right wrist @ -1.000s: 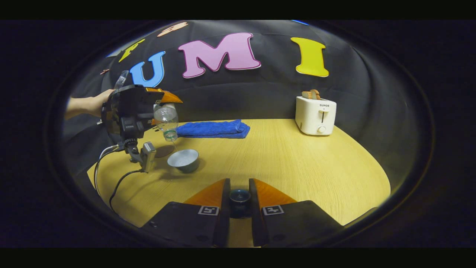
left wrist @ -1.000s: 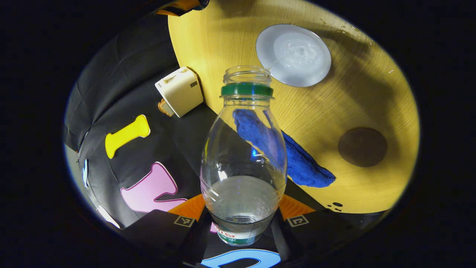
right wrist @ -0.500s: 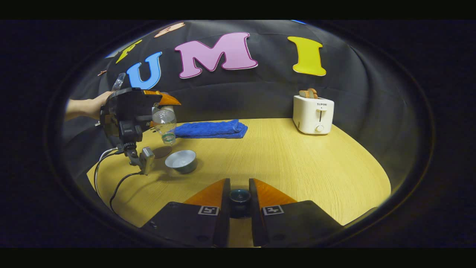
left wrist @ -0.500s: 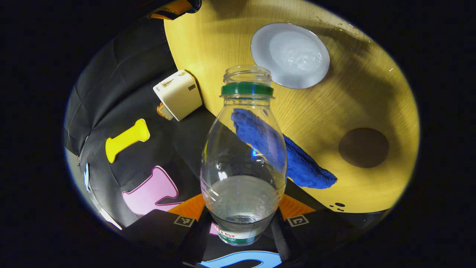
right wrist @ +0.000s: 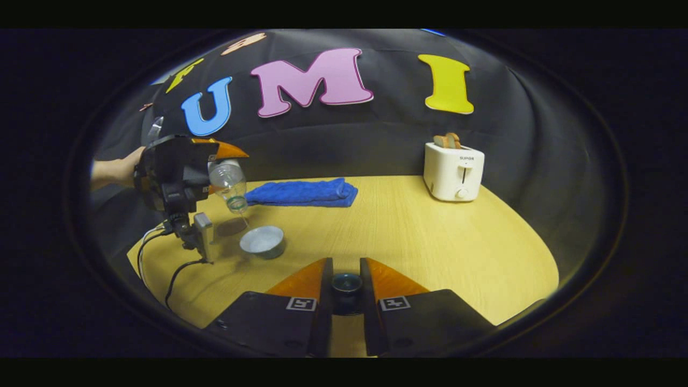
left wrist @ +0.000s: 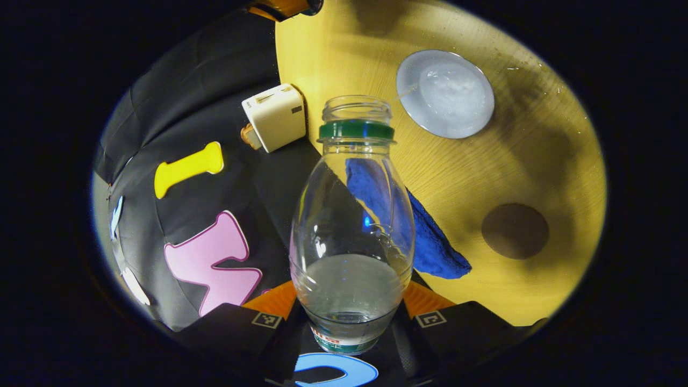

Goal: Open the teacup lid with one hand, grasp the water bottle and pour water into the teacup with the other hand; after pouring, place the water bottle on the coaster and then close the teacup lid.

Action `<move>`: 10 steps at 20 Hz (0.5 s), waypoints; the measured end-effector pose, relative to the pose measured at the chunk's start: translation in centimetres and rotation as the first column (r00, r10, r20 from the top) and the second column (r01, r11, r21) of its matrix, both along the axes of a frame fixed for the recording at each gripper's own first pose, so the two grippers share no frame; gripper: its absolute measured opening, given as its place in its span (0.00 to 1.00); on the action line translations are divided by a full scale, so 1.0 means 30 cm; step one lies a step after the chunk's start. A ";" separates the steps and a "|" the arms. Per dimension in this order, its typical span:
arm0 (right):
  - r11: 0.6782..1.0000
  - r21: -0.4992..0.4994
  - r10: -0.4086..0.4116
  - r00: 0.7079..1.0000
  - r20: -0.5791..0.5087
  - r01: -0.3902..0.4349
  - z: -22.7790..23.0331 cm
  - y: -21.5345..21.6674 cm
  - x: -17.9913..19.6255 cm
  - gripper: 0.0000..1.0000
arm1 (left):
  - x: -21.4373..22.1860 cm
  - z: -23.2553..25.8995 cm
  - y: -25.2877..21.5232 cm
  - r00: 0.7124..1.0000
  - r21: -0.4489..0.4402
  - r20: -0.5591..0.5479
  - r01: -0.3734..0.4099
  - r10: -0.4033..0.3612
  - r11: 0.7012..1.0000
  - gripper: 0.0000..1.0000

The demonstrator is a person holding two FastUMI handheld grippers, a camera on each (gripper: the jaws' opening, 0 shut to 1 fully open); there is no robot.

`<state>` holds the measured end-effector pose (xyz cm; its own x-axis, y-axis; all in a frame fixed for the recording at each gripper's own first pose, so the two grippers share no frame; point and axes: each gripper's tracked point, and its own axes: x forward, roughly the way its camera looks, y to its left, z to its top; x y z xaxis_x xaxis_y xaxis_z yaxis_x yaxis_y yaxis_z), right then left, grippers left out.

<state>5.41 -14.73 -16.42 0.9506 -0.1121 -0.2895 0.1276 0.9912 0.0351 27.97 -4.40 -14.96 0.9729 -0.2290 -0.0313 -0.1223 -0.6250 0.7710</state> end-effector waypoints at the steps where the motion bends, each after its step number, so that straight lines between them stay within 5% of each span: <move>1: 1.000 -0.010 0.000 1.000 0.004 0.000 0.025 -0.004 0.003 0.28 | 0.003 0.002 0.006 1.000 -0.013 0.003 -0.008 0.008 1.000 0.74; 7: 0.999 -0.042 0.008 1.000 0.016 -0.008 0.151 0.013 0.023 0.28 | -0.036 -0.010 0.092 0.997 -0.250 -0.043 -0.073 0.064 0.965 0.74; 10: 0.998 -0.061 0.031 0.999 0.013 -0.030 0.207 0.057 0.025 0.28 | -0.078 -0.041 0.182 0.981 -0.514 -0.154 -0.179 0.115 0.839 0.74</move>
<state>6.16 -13.01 -10.20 0.9577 -0.0999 -0.2697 0.0971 0.9950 -0.0240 25.63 1.08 -16.20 0.9936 -0.0965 -0.0589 0.0463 -0.1282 0.9907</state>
